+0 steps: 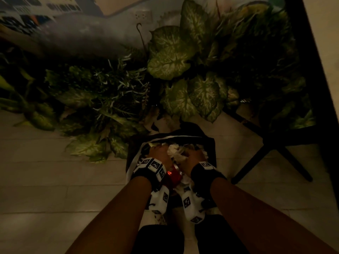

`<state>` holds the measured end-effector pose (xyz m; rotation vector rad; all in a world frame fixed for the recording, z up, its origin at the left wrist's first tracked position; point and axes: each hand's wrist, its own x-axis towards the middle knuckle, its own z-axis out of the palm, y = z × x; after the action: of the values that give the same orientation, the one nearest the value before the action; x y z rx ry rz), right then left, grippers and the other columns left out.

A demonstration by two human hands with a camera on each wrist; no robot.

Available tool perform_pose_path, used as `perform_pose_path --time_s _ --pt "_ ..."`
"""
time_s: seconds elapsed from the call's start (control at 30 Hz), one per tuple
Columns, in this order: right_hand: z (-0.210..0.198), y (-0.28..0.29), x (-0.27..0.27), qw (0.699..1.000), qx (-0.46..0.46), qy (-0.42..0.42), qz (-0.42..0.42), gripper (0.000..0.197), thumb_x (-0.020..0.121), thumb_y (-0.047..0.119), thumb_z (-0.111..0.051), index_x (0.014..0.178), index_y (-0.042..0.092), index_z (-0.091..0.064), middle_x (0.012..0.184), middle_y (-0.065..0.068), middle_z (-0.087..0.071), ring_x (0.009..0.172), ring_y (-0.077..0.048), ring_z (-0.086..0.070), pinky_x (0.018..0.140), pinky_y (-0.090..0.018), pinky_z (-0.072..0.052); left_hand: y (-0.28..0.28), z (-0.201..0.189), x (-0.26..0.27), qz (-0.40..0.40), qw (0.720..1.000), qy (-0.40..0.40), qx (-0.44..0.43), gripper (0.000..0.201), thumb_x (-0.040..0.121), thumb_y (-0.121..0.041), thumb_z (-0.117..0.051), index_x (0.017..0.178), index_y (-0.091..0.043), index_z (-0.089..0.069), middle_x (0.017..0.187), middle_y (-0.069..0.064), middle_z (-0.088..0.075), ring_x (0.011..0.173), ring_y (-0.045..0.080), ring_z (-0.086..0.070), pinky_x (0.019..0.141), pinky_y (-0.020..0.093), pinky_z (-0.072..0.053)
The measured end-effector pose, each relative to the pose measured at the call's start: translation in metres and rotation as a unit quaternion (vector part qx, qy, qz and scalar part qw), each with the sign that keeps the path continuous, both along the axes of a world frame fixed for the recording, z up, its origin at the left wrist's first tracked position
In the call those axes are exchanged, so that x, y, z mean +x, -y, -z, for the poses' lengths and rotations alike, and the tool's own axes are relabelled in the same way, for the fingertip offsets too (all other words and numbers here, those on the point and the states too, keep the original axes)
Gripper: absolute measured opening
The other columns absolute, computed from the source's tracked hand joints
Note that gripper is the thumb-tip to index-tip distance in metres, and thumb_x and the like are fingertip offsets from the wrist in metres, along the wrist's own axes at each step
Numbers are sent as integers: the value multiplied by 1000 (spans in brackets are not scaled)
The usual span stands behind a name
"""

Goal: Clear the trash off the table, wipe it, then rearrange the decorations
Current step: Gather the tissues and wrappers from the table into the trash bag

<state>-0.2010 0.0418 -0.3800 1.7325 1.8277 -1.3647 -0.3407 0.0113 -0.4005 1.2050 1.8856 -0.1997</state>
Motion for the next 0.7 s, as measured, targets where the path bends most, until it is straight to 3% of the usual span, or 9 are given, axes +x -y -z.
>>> perform_pose_path --time_s 0.1,0.17,0.27,0.33,0.47,0.6,0.7 --pt "-16 -3 3 999 -4 -15 44 52 78 37 -69 124 18 -55 123 -8 -58 110 -28 -57 93 -33 -48 2 -25 -3 -59 997 37 28 39 88 -27 -52 127 -20 -50 129 7 -55 117 27 -53 97 31 -43" --pt "-28 -1 6 994 -23 -51 96 51 75 31 -73 120 16 -56 117 -6 -61 105 -25 -59 89 -31 -50 6 -48 -5 -88 993 59 43 32 90 -26 -52 122 -22 -54 124 4 -58 111 24 -56 87 22 -41" --pt "-53 2 13 981 -29 -104 160 58 74 29 -76 125 18 -53 120 -2 -59 109 -22 -58 93 -34 -49 16 -87 -5 -115 989 60 73 31 91 -24 -52 122 -20 -56 122 7 -60 109 25 -57 86 24 -44" --pt "-71 2 19 981 -34 -109 157 53 77 25 -73 126 20 -52 114 1 -56 105 -18 -56 91 -30 -47 24 -112 -3 -133 986 41 89 31 90 -23 -52 120 -19 -57 118 8 -62 104 27 -58 82 25 -46" --pt "-103 6 25 986 -29 -100 129 63 74 28 -72 131 24 -48 136 -6 -49 118 -26 -53 100 -37 -46 38 -153 3 -183 978 46 93 34 87 -21 -57 121 -20 -58 118 5 -62 104 21 -58 77 19 -40" --pt "-139 7 30 985 -27 -113 131 55 82 19 -66 134 17 -47 136 -6 -50 121 -27 -51 97 -30 -43 46 -187 2 -193 975 17 108 33 83 -12 -56 115 -18 -61 115 6 -64 103 22 -59 79 20 -42" --pt "-167 12 39 984 -4 -120 129 46 82 17 -67 126 17 -54 130 -6 -55 116 -25 -54 95 -32 -46 46 -214 4 -180 975 6 132 28 85 -10 -56 112 -14 -63 114 3 -63 106 22 -58 79 17 -37"
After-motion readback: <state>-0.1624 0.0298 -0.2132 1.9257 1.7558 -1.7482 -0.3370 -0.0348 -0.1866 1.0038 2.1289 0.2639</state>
